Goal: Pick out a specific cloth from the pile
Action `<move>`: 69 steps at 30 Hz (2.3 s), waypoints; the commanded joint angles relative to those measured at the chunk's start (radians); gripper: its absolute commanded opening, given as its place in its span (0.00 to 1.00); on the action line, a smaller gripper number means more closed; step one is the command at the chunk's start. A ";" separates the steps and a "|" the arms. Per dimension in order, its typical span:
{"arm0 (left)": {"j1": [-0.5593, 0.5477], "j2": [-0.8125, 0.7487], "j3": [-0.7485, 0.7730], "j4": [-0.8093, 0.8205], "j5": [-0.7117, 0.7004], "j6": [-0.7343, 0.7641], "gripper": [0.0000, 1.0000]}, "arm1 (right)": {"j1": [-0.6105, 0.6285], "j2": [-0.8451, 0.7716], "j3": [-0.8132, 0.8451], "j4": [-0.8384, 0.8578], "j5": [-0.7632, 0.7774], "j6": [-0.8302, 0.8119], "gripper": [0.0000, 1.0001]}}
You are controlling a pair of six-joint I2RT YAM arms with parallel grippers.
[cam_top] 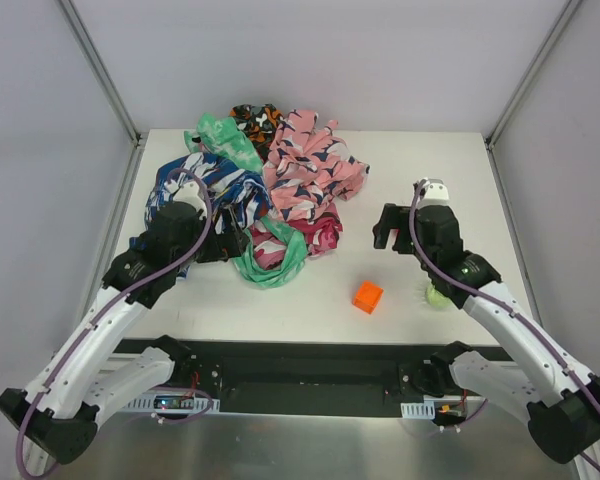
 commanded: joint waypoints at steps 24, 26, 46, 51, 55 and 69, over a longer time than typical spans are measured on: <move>-0.352 0.768 0.091 0.368 -0.126 0.667 0.99 | 0.000 -0.302 -0.202 0.116 -0.072 -0.147 0.96; -0.354 0.829 0.105 0.362 -0.173 0.646 0.99 | -0.002 -0.296 -0.203 0.115 -0.071 -0.150 0.96; -0.044 1.076 0.731 0.282 -0.471 0.448 0.00 | -0.002 -0.134 -0.281 0.334 -0.242 -0.116 0.96; 0.040 1.105 0.926 0.282 -0.480 0.552 0.00 | 0.117 0.149 -0.217 0.519 -0.314 -0.104 0.96; 0.094 1.101 0.983 0.280 -0.448 0.590 0.00 | 0.210 0.448 -0.050 0.657 -0.295 0.027 0.96; 0.199 1.053 0.969 0.279 -0.266 0.639 0.00 | 0.314 1.277 0.657 0.758 -0.211 0.580 0.88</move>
